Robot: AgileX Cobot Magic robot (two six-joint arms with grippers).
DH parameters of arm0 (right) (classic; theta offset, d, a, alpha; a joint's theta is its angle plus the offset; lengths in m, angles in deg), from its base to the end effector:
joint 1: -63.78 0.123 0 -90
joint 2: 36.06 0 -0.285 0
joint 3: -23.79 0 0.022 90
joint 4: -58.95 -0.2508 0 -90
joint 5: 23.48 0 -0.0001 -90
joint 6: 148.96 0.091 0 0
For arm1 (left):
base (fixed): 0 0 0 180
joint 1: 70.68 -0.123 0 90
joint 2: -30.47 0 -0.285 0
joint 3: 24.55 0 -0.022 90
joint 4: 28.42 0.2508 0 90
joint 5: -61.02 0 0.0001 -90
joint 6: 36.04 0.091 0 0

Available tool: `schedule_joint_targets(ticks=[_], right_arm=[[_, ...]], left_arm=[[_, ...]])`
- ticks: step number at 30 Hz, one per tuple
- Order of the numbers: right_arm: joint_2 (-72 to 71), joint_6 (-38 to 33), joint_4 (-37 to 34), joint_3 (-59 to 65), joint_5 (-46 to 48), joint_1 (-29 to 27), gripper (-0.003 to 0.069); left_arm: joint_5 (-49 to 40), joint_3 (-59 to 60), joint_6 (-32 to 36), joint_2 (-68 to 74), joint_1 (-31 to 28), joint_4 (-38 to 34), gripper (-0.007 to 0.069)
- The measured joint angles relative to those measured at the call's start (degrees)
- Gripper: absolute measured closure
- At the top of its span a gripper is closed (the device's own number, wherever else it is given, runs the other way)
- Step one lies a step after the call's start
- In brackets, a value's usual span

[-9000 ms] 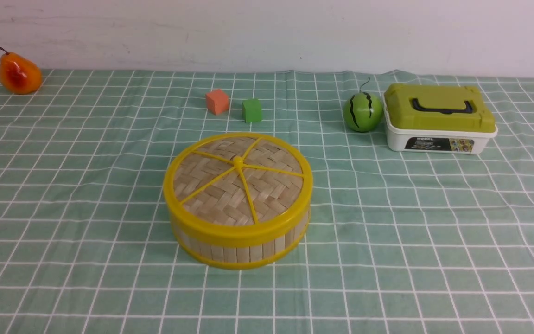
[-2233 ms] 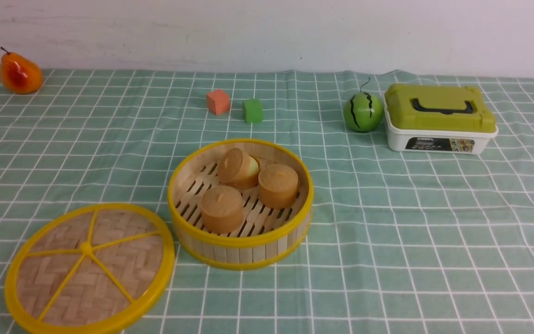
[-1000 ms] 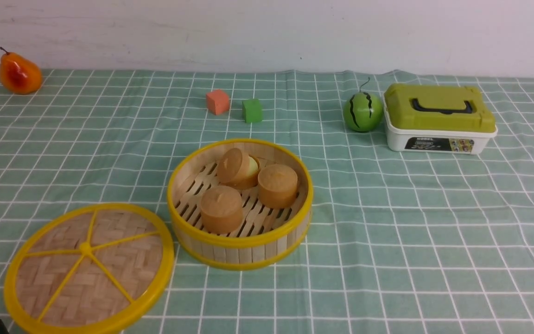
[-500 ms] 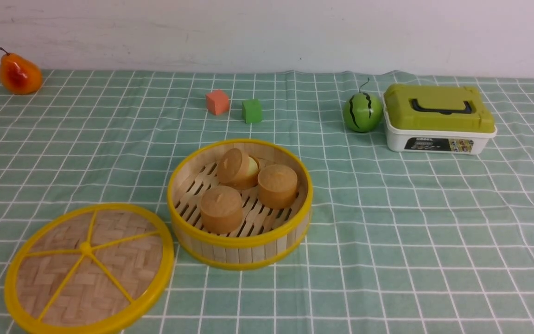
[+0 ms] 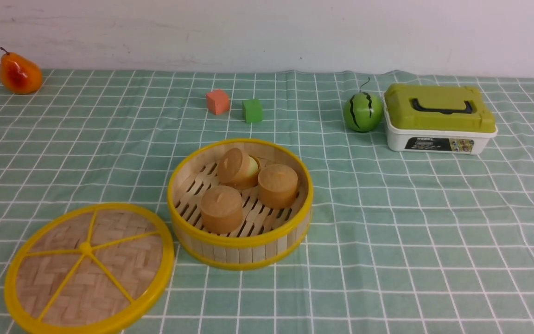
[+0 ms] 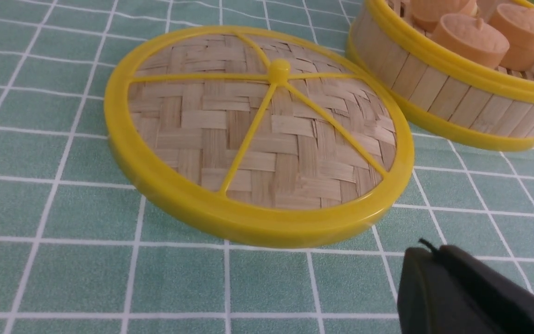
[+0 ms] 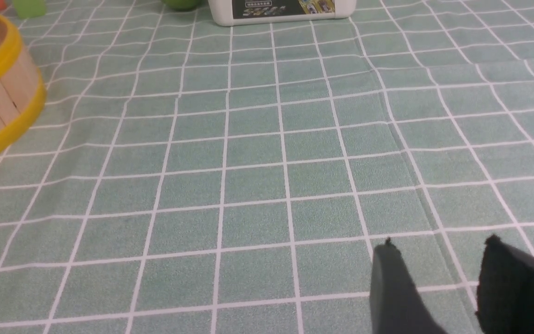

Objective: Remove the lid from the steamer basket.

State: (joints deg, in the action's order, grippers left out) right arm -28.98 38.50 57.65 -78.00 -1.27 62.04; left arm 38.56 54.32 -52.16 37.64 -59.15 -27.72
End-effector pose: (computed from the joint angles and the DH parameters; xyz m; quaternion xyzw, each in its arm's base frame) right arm 0.0521 -0.0008 0.1732 0.0706 0.8033 0.0392 0.5901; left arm 0.0512 -0.0100 0.1689 -0.0293 0.8110 -0.1346 0.5686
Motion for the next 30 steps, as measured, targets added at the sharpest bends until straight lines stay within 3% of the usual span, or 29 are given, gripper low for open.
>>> schedule_joint_targets(ticks=[30], right_arm=[[0.00, 0.00, 0.00, 0.00, 0.00, 0.00, 0.0418]], left_arm=[[0.00, 0.00, 0.00, 0.00, 0.00, 0.00, 0.0606]])
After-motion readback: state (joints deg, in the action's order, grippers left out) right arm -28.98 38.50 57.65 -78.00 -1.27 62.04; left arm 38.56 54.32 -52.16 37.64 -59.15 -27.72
